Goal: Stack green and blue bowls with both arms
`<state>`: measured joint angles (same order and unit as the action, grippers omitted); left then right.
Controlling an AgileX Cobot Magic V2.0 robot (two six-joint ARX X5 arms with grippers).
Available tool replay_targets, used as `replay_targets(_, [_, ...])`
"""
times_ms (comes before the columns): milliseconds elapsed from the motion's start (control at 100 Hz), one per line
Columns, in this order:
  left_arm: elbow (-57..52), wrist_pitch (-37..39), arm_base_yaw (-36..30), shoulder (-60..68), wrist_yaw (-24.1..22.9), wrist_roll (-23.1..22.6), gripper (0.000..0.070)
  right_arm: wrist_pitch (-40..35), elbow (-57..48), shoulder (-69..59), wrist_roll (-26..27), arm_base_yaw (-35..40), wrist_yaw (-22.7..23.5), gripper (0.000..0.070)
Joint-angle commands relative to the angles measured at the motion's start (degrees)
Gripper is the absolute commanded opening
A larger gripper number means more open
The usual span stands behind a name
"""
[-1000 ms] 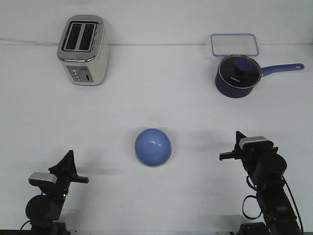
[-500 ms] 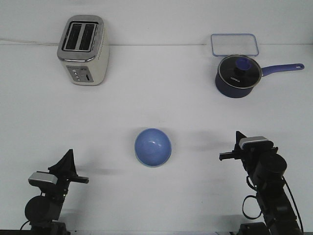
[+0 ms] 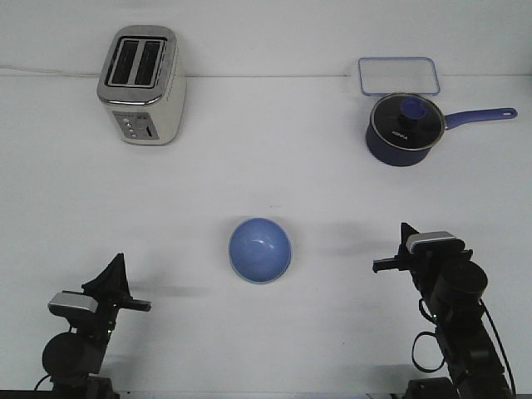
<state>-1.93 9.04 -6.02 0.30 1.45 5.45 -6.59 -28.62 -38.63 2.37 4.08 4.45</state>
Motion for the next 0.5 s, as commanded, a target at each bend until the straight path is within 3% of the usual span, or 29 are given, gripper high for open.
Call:
replay_targets(0, [1.14, 0.92, 0.07, -0.11, 0.13, -0.63, 0.0010, 0.59, -0.28, -0.04, 0.57, 0.09, 0.02, 0.0000])
replay_targets(490, [1.14, 0.92, 0.07, -0.11, 0.13, -0.63, 0.0010, 0.59, -0.26, 1.42, 0.55, 0.09, 0.02, 0.0000])
